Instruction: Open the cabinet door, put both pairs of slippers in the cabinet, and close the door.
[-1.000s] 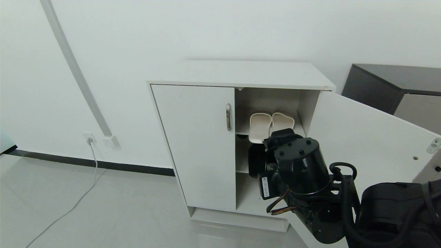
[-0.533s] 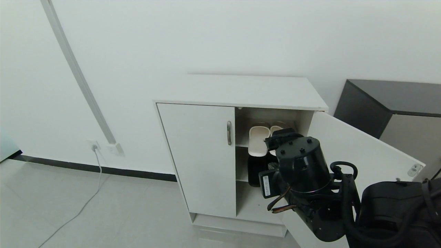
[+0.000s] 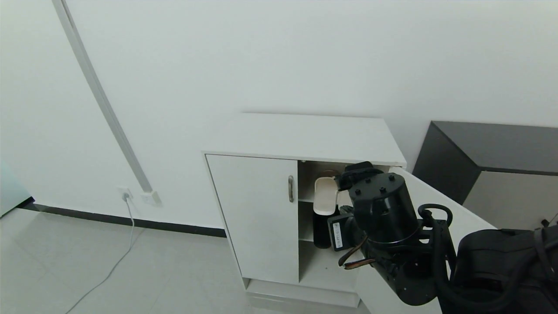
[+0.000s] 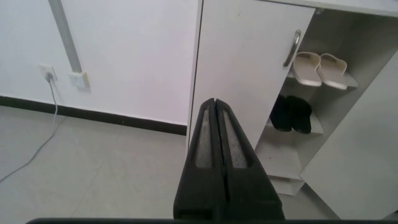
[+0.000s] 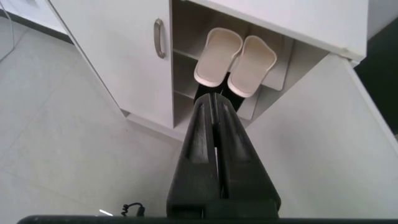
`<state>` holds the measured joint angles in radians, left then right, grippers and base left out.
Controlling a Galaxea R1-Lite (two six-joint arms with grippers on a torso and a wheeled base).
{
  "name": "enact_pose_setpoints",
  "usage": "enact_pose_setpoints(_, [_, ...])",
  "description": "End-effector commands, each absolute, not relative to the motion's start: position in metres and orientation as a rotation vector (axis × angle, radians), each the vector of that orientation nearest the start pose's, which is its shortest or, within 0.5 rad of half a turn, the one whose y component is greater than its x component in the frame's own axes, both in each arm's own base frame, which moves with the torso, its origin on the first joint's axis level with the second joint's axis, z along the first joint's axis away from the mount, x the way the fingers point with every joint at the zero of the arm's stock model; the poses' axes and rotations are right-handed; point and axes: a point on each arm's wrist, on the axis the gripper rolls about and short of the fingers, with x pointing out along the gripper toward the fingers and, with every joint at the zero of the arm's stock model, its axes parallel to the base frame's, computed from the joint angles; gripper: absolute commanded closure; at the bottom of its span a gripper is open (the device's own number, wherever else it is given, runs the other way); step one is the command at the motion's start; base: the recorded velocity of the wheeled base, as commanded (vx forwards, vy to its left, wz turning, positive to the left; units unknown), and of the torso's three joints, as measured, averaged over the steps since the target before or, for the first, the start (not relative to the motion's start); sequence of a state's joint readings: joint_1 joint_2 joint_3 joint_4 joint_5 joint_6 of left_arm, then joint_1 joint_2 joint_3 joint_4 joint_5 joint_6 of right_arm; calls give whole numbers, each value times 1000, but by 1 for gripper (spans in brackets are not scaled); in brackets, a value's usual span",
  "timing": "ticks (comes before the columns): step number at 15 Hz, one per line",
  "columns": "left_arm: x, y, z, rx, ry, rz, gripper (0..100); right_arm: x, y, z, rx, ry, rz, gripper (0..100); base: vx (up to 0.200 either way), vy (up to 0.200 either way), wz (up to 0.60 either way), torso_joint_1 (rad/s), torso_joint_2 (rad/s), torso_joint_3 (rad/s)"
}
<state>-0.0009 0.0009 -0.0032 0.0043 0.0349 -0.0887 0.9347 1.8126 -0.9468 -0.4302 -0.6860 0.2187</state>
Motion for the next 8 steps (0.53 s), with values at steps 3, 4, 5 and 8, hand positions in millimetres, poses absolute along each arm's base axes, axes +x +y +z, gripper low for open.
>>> enact_pose_setpoints(3, [-23, 1, 76, -89, 1, 35, 100, 209, 256, 165, -101, 327, 204, 100, 0, 0, 0, 253, -580, -328])
enact_pose_setpoints(4, [-23, 1, 76, -89, 2, 34, 100, 209, 256, 165, -101, 327, 204, 100, 0, 0, 0, 271, -603, -339])
enact_pose_setpoints(5, [-23, 1, 76, -89, 1, 35, 100, 209, 256, 166, -101, 327, 204, 100, 0, 0, 0, 266, -603, -339])
enact_pose_setpoints(8, [-23, 1, 76, -89, 2, 34, 100, 209, 256, 166, -101, 327, 204, 100, 0, 0, 0, 232, -496, -277])
